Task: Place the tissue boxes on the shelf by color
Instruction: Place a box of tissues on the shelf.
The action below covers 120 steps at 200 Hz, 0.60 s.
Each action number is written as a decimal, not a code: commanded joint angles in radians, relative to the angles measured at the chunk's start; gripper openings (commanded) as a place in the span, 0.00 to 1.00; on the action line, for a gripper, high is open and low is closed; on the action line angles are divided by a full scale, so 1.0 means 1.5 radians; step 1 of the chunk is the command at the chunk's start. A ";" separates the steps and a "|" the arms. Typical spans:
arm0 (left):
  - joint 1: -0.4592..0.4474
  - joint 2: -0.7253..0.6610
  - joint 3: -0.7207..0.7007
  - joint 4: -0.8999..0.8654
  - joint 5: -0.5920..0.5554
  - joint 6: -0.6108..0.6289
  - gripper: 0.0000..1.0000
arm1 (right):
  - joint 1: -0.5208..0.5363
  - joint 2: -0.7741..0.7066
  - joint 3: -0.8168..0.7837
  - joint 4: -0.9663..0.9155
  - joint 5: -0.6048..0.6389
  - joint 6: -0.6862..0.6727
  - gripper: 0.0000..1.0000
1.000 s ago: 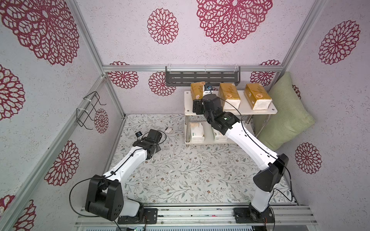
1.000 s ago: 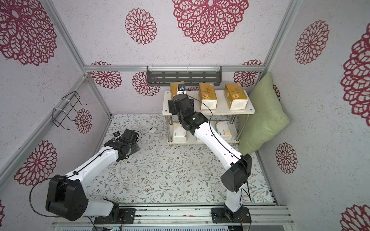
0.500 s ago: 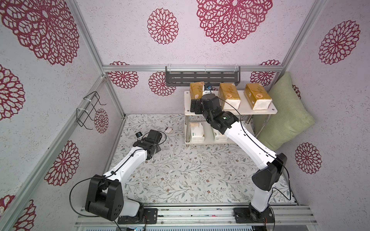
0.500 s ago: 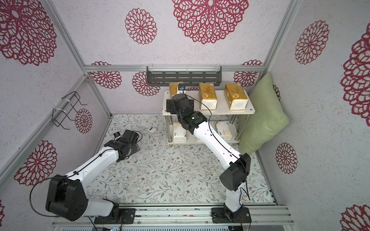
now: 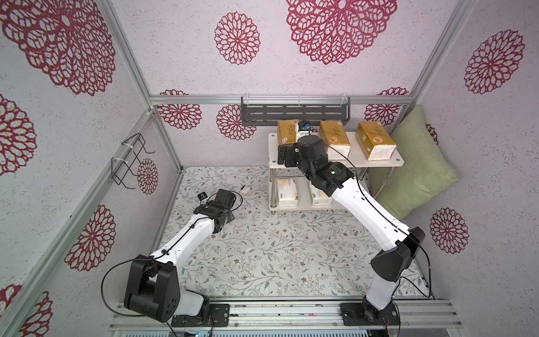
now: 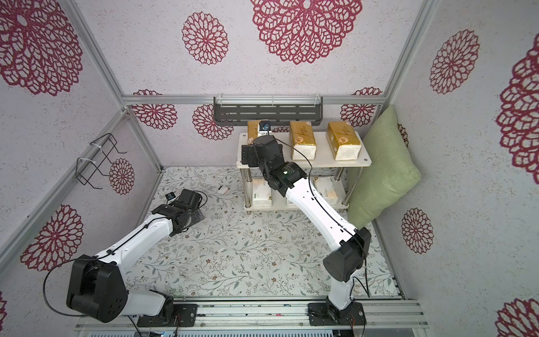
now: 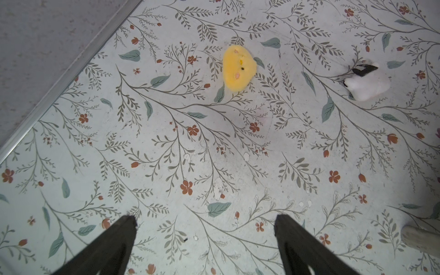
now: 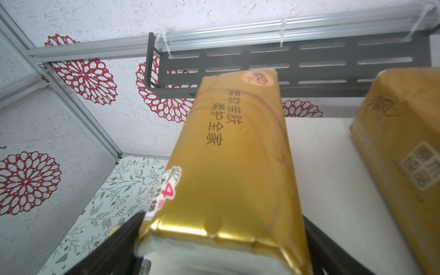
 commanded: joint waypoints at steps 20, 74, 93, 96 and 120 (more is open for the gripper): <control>-0.003 0.001 -0.006 0.012 -0.001 0.003 0.98 | -0.001 -0.048 0.017 -0.011 -0.003 0.003 0.96; -0.002 -0.001 -0.006 0.012 -0.001 0.004 0.98 | -0.003 -0.056 0.003 -0.002 0.031 -0.014 0.96; -0.003 -0.004 -0.009 0.011 -0.002 0.004 0.98 | -0.004 -0.058 0.004 -0.001 0.039 -0.023 0.97; -0.003 -0.005 -0.009 0.010 -0.002 0.004 0.98 | -0.004 -0.058 0.005 -0.001 0.040 -0.024 0.97; -0.003 -0.008 -0.010 0.009 -0.004 0.005 0.98 | -0.005 -0.064 0.009 0.000 0.040 -0.036 0.97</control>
